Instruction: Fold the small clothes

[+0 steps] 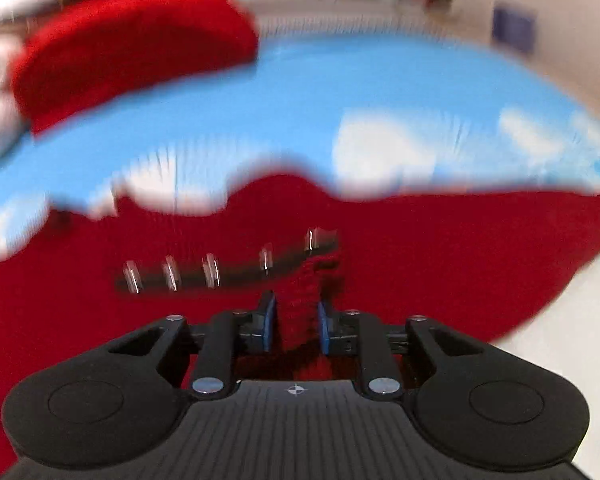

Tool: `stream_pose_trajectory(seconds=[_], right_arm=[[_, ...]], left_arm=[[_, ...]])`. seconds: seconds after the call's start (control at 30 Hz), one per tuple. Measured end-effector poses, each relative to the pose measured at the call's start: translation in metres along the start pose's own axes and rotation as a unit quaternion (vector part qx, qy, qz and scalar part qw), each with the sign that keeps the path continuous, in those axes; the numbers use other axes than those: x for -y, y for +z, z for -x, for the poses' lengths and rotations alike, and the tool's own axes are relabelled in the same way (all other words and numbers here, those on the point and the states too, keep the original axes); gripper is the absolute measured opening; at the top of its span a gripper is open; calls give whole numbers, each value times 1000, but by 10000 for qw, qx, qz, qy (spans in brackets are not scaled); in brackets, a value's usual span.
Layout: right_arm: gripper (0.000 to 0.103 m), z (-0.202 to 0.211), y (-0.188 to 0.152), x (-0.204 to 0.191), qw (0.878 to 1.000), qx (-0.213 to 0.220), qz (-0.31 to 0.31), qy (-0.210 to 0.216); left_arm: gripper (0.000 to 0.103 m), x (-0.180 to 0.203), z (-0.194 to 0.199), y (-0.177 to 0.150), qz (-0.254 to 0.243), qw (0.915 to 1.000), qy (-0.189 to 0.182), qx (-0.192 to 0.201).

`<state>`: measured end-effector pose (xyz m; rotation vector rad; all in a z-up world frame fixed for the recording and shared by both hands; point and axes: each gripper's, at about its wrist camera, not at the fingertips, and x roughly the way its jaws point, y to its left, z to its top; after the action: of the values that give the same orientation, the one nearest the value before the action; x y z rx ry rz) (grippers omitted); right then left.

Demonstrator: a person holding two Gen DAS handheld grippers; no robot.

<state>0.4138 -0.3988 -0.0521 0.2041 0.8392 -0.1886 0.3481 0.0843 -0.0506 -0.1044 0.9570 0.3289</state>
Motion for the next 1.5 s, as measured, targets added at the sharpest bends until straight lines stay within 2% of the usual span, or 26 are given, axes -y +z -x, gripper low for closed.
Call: stream_pose_trajectory(seconds=[0.03,0.07,0.1,0.23,0.37,0.5,0.67,0.77,0.9,1.17,1.5], right_arm=[[52,4,-4,1,9998,177,88,-30],[68,7,-6,2,9995,221,177,-140],[77,9,-8,5,9994,179,166,-230],[76,30,-12,32,9985,362,-352,-206],[73,40,-15,66,9946,110,-1002,-266],[73,81,-28,97,9831,47,-1819,201],[74,144,-62,109,9675,247,-2365,861],[78,182,-84,108,9647,636,-2313,1084],[79,203,-103,108,9722,988,-1952,832],[79,197,-97,118,9734,955,-1940,759],[79,194,-87,131,9686,935,-2186,722]], left_arm=[[97,0,0,1,25,10000,-11,-1],[97,-1,1,2,63,10000,-32,4],[97,-2,2,3,88,9999,-64,10],[97,-6,7,6,157,9997,-181,32],[97,-7,11,6,226,9994,-271,-1],[97,-5,16,6,230,9992,-331,51],[102,1,27,5,143,9986,-434,281],[103,9,35,1,34,9980,-430,455],[103,25,43,-7,-208,9971,-541,501],[103,54,45,-30,-868,9935,-506,533],[103,61,41,-31,-959,9925,-605,450]])
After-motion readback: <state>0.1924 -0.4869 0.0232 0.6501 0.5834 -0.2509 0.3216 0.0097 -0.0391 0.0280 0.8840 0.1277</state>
